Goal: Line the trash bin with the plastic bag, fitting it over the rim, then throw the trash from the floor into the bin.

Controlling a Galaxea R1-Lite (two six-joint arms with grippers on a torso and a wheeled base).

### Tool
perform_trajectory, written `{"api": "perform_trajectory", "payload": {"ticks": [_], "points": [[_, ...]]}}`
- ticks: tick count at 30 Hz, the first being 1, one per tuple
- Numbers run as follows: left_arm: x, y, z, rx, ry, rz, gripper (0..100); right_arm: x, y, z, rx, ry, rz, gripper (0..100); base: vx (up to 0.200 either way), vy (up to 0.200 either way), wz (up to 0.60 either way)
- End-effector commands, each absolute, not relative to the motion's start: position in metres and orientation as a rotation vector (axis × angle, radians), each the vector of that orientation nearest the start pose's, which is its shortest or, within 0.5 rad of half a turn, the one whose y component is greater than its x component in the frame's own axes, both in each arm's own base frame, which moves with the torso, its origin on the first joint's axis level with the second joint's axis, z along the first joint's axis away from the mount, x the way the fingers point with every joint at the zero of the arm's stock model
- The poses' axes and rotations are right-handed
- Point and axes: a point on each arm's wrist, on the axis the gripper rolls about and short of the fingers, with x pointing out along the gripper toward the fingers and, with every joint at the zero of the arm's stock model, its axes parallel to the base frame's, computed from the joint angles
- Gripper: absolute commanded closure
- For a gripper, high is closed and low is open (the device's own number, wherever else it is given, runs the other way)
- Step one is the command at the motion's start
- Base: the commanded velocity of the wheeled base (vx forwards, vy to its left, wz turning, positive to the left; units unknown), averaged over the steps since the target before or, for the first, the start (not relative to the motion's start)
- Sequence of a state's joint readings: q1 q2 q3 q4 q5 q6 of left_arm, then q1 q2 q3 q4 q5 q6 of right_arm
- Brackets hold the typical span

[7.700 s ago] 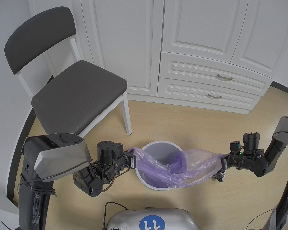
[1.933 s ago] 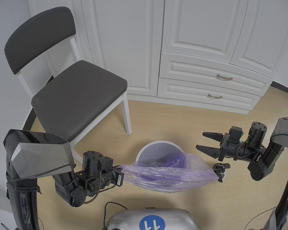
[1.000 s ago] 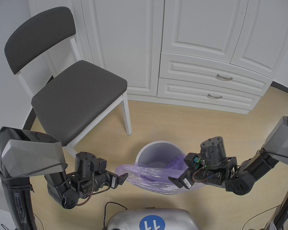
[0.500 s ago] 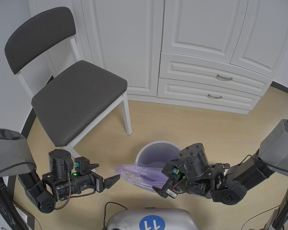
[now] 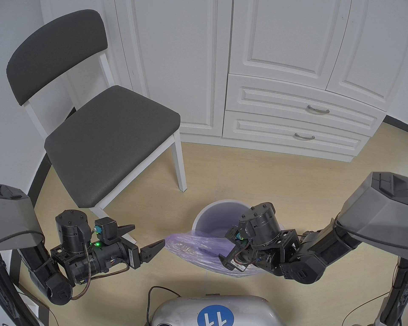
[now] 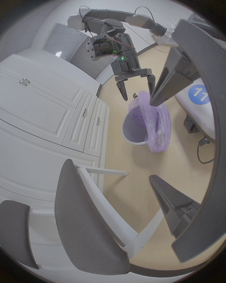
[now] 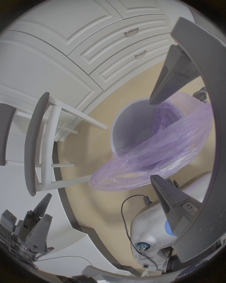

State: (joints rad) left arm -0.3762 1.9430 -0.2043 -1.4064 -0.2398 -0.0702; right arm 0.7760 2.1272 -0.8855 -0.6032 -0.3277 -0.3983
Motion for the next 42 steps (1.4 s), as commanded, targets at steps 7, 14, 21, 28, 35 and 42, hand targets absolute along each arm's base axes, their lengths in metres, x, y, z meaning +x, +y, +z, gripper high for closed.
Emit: {"api": "perform_trajectory", "payload": {"ticks": [7, 14, 21, 28, 35, 42], "points": [[0.224, -0.094, 0.058, -0.041, 0.376, -0.596, 0, 0.272, 0.260, 0.034, -0.742, 0.494, 0.552, 0, 0.000, 0.000, 0.00], [0.224, -0.093, 0.059, -0.043, 0.356, -0.596, 0, 0.284, 0.272, 0.020, -0.743, 0.496, 0.550, 0, 0.000, 0.000, 0.00], [0.224, -0.093, 0.061, -0.042, 0.345, -0.597, 0, 0.292, 0.277, 0.008, -0.745, 0.506, 0.545, 0, 0.000, 0.000, 0.00], [0.225, -0.093, 0.061, -0.042, 0.345, -0.596, 0, 0.306, 0.277, 0.013, -0.716, 0.485, 0.514, 100, 0.000, 0.000, 0.00], [0.225, -0.093, 0.061, -0.042, 0.345, -0.596, 0, 0.334, 0.276, 0.032, -0.665, 0.416, 0.451, 100, 0.000, 0.000, 0.00], [0.224, -0.093, 0.061, -0.042, 0.348, -0.597, 0, 0.369, 0.288, 0.036, -0.627, 0.344, 0.328, 100, 0.000, 0.000, 0.00]]}}
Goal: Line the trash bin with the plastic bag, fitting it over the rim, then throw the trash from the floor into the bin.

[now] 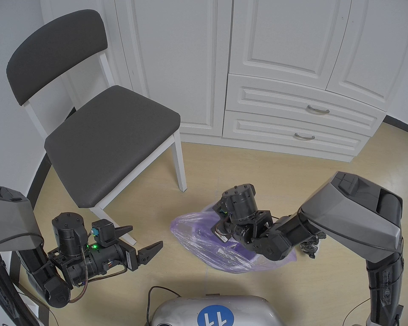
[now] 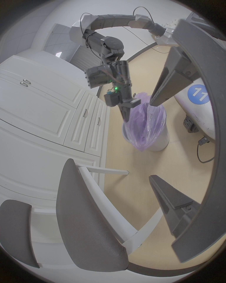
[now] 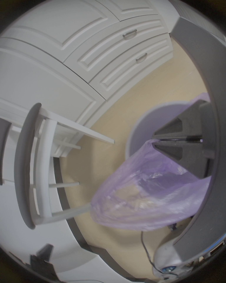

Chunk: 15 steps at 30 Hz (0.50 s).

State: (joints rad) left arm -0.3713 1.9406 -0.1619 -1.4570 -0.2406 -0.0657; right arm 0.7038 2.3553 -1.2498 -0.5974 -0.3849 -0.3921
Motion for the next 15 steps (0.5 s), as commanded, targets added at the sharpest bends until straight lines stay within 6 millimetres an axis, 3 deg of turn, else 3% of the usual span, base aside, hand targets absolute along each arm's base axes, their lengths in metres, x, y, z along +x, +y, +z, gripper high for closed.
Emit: {"api": "perform_trajectory", "payload": {"ticks": [1, 15], "points": [[0.225, -0.094, 0.060, -0.042, 0.348, -0.597, 0, 0.379, 0.292, 0.035, -0.615, 0.323, 0.288, 100, 0.000, 0.000, 0.00], [0.220, -0.094, 0.060, -0.039, 0.356, -0.606, 0, 0.427, 0.317, 0.043, -0.532, 0.169, 0.149, 100, 0.000, 0.000, 0.00]]}}
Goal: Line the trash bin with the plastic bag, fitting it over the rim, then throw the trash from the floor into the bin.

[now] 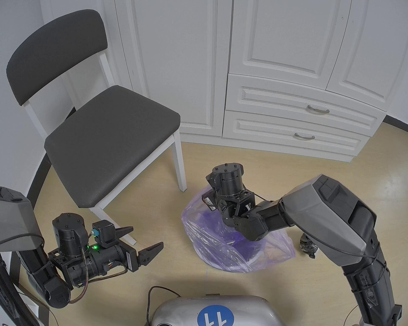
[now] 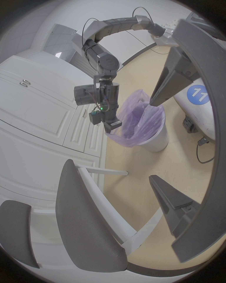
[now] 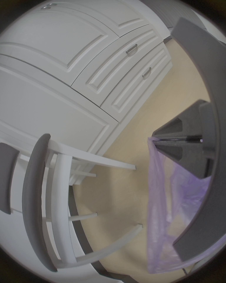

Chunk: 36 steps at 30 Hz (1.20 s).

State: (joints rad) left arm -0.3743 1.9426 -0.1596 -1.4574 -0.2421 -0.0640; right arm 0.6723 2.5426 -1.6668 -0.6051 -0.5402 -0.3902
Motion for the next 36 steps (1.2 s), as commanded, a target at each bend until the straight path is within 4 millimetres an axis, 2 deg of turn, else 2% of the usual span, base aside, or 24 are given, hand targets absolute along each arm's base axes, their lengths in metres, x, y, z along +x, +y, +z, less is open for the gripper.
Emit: {"api": "perform_trajectory", "payload": {"ticks": [1, 4, 5, 9, 11, 12, 13, 18, 22, 25, 27, 28, 30, 31, 36], "points": [[0.219, -0.094, 0.060, -0.037, 0.357, -0.606, 0, 0.429, 0.319, 0.046, -0.524, 0.153, 0.145, 100, 0.000, 0.000, 0.00], [0.218, -0.094, 0.060, -0.039, 0.340, -0.611, 0, 0.432, 0.321, 0.052, -0.552, 0.126, 0.143, 100, 0.000, 0.000, 0.00], [0.218, -0.094, 0.060, -0.039, 0.336, -0.612, 0, 0.432, 0.321, 0.053, -0.559, 0.124, 0.145, 0, 0.000, 0.000, 0.00], [0.218, -0.094, 0.061, -0.042, 0.324, -0.612, 0, 0.415, 0.320, 0.063, -0.585, 0.152, 0.169, 0, 0.000, 0.000, 0.00], [0.218, -0.094, 0.061, -0.042, 0.324, -0.612, 0, 0.414, 0.319, 0.063, -0.590, 0.156, 0.170, 0, 0.000, 0.000, 0.00], [0.216, -0.094, 0.060, -0.040, 0.326, -0.612, 0, 0.388, 0.306, 0.074, -0.651, 0.234, 0.211, 0, 0.000, 0.000, 0.00], [0.216, -0.094, 0.060, -0.040, 0.325, -0.616, 0, 0.378, 0.300, 0.080, -0.668, 0.263, 0.221, 0, 0.000, 0.000, 0.00], [0.214, -0.095, 0.060, -0.038, 0.333, -0.621, 0, 0.349, 0.277, 0.109, -0.672, 0.300, 0.240, 0, 0.000, 0.000, 0.00], [0.213, -0.095, 0.059, -0.037, 0.338, -0.622, 0, 0.328, 0.259, 0.117, -0.708, 0.357, 0.252, 0, 0.000, 0.000, 0.00], [0.212, -0.095, 0.059, -0.035, 0.340, -0.627, 0, 0.316, 0.249, 0.113, -0.745, 0.429, 0.263, 0, 0.000, 0.000, 0.00], [0.212, -0.096, 0.059, -0.035, 0.340, -0.627, 0, 0.314, 0.248, 0.111, -0.750, 0.441, 0.264, 0, 0.000, 0.000, 0.00], [0.211, -0.096, 0.058, -0.034, 0.345, -0.630, 0, 0.308, 0.243, 0.099, -0.767, 0.491, 0.270, 0, 0.000, 0.000, 0.00], [0.211, -0.096, 0.058, -0.034, 0.347, -0.631, 0, 0.307, 0.242, 0.095, -0.774, 0.507, 0.272, 0, 0.000, 0.000, 0.00], [0.209, -0.096, 0.058, -0.033, 0.350, -0.632, 0, 0.305, 0.240, 0.081, -0.794, 0.545, 0.277, 0, 0.000, 0.000, 0.00], [0.207, -0.096, 0.058, -0.032, 0.350, -0.637, 0, 0.303, 0.246, 0.056, -0.801, 0.601, 0.289, 0, 0.000, 0.000, 0.00]]}}
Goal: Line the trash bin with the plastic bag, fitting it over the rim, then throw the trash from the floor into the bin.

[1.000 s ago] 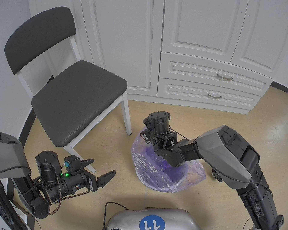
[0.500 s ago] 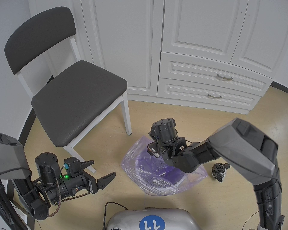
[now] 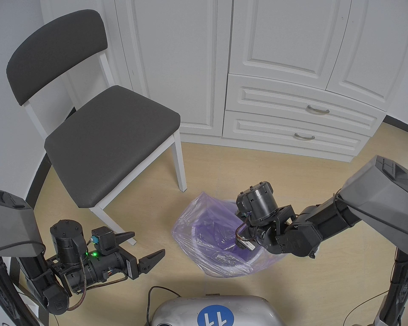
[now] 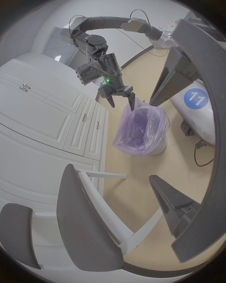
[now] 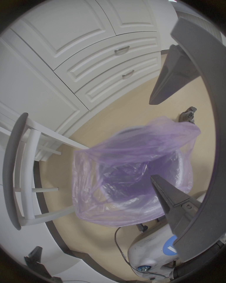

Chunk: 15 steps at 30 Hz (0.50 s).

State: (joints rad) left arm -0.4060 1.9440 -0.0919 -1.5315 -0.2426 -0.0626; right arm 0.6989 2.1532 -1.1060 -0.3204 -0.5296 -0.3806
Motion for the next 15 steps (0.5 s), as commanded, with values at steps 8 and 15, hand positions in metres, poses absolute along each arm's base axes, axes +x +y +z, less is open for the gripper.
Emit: {"api": "perform_trajectory", "payload": {"ticks": [8, 15], "points": [[0.207, -0.096, 0.057, -0.032, 0.355, -0.637, 0, 0.317, 0.244, 0.033, -0.812, 0.646, 0.272, 0, 0.000, 0.000, 0.00], [0.203, -0.097, 0.058, -0.028, 0.359, -0.646, 0, 0.345, 0.230, 0.042, -0.753, 0.622, 0.200, 100, 0.000, 0.000, 0.00]]}}
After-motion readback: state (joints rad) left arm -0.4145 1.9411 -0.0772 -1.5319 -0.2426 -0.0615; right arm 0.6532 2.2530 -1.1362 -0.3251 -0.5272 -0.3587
